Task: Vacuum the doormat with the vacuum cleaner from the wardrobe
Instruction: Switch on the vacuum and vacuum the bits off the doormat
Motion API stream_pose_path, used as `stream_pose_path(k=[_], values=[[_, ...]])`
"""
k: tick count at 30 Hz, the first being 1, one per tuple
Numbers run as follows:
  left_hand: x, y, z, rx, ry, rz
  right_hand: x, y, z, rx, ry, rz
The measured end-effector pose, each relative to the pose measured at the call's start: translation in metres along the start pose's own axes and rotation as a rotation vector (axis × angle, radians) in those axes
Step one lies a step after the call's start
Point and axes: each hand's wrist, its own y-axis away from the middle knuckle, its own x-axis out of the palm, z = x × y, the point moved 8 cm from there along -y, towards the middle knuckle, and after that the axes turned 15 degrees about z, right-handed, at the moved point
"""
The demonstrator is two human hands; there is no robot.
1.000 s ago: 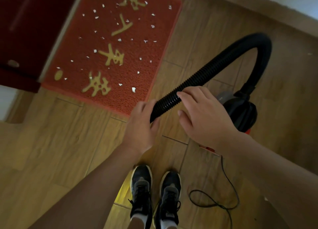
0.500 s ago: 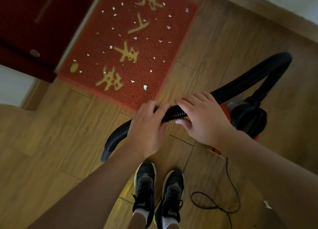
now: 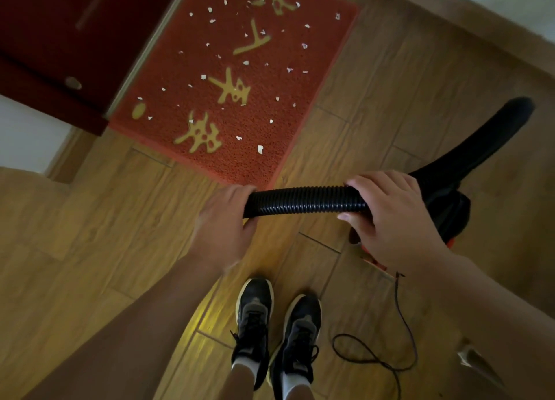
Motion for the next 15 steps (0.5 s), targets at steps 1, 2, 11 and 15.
stream_pose_path(k=[1,2,11,15], values=[[0.000,0.000,-0.001,0.007,-0.001,0.011,-0.003,0.001,0.000,-0.004,0.000,0.004],[-0.001,0.000,-0.003,0.023,0.004,0.011,-0.006,0.001,0.000,-0.004,0.003,0.007],[-0.007,0.005,-0.014,0.158,-0.053,-0.048,0.013,-0.022,0.032,-0.060,0.056,0.215],[-0.008,0.010,-0.021,0.184,-0.034,-0.050,0.018,-0.037,0.065,-0.142,0.027,0.239]])
